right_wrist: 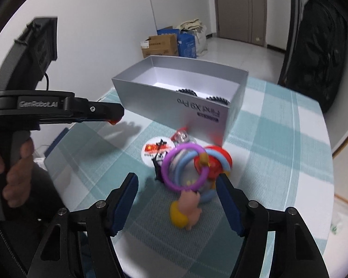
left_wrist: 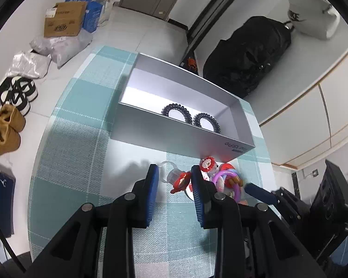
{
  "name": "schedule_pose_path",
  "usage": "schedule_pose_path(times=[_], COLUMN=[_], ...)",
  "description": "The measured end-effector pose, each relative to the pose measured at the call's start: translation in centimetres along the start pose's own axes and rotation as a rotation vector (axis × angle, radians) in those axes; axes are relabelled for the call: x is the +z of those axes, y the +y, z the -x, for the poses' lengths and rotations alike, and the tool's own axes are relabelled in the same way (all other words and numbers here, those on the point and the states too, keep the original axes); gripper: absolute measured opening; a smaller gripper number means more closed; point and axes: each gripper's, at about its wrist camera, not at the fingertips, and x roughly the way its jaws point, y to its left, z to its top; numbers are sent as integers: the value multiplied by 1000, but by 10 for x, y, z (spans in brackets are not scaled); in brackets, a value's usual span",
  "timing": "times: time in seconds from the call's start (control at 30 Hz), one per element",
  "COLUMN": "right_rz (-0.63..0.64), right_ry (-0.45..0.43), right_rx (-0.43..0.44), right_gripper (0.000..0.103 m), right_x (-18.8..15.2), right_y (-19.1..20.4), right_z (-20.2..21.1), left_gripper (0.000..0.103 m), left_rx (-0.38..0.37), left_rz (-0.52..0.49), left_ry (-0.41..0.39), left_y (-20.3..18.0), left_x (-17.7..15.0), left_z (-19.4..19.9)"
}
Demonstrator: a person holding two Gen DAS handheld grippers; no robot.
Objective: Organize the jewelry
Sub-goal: 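Grasp the purple ring with the right gripper while the left grasps the red figure keychain, then lift and carry the purple ring and red keychain over the box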
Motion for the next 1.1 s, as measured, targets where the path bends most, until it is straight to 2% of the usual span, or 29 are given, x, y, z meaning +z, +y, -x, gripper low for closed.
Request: schedule_pose_path(times=[0.17, 0.37, 0.43, 0.93, 1.1], right_rz=[52, 103, 115, 11, -32], right_ry=[8, 11, 7, -89, -144], right_rx=[-45, -87, -92, 6, 48], right_gripper=[69, 55, 54, 52, 52], right_x=[5, 7, 7, 16, 23], right_y=[8, 11, 12, -2, -7], right_z=[-17, -25, -26, 0, 12], left_gripper=[23, 23, 23, 23, 23], left_rx=[-4, -8, -8, -27, -45], left_rz=[-9, 17, 16, -8, -20], left_ry=[7, 8, 8, -4, -26], left_y=[2, 5, 5, -6, -14], left_x=[-2, 1, 2, 3, 5], left_z=[1, -1, -1, 1, 6])
